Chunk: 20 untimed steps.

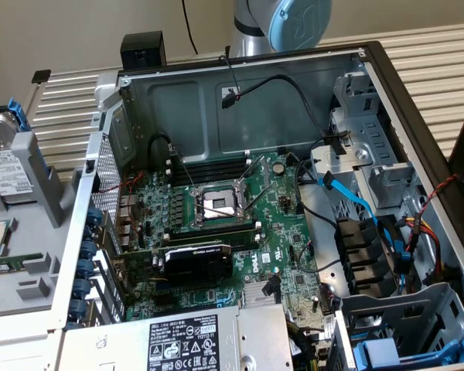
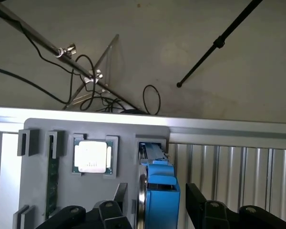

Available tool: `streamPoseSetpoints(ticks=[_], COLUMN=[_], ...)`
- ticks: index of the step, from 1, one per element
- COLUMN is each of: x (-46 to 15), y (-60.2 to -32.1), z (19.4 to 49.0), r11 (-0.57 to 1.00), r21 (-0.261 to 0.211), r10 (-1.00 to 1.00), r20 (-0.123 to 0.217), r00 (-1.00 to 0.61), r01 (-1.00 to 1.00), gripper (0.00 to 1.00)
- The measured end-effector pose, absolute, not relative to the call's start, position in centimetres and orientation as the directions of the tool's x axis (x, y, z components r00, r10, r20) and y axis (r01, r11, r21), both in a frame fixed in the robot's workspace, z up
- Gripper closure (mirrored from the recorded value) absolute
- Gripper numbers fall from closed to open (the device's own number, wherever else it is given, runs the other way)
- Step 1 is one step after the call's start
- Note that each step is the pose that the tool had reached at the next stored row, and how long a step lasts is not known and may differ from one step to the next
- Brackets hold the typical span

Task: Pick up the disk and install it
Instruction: 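Pick up the disk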

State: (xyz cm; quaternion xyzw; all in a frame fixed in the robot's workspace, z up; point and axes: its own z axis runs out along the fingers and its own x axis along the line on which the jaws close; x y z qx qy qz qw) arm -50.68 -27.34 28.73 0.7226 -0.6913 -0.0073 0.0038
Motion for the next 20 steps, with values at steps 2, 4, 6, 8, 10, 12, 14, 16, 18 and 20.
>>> streamPoseSetpoints(ticks=[2,4,6,8,10,12,14,16,18,20], x=[-50.68,-50.70,-50.77,-50.84,-50.84,-50.85,-50.84,-50.84,-50.84,-50.84], y=[-27.34,-27.34,-27.34,-27.34,-27.34,-27.35,-27.35,-27.35,-27.35,-27.35], z=[28.65,28.58,28.48,28.39,28.31,28.26,28.25,28.23,28.17,28.06], r11=[-0.039,-0.028,-0.013,-0.005,-0.002,0.000,0.000,0.000,0.000,0.000], r21=[0.016,0.016,0.016,0.015,0.016,0.016,0.016,0.016,0.016,0.016], r10=[-0.999,-1.000,-1.000,-1.000,-1.000,-1.000,-1.000,-1.000,-1.000,-1.000], r20=[-0.005,-0.005,-0.005,-0.005,-0.005,-0.006,-0.006,-0.006,-0.006,-0.007], r00=[0.039,0.028,0.013,0.005,0.002,0.000,0.000,0.000,0.000,0.000], r01=[-0.999,-0.999,-1.000,-1.000,-1.000,-1.000,-1.000,-1.000,-1.000,-1.000], gripper=[0.40,0.40,0.40,0.40,0.40,0.40,0.40,0.40,0.40,0.40])
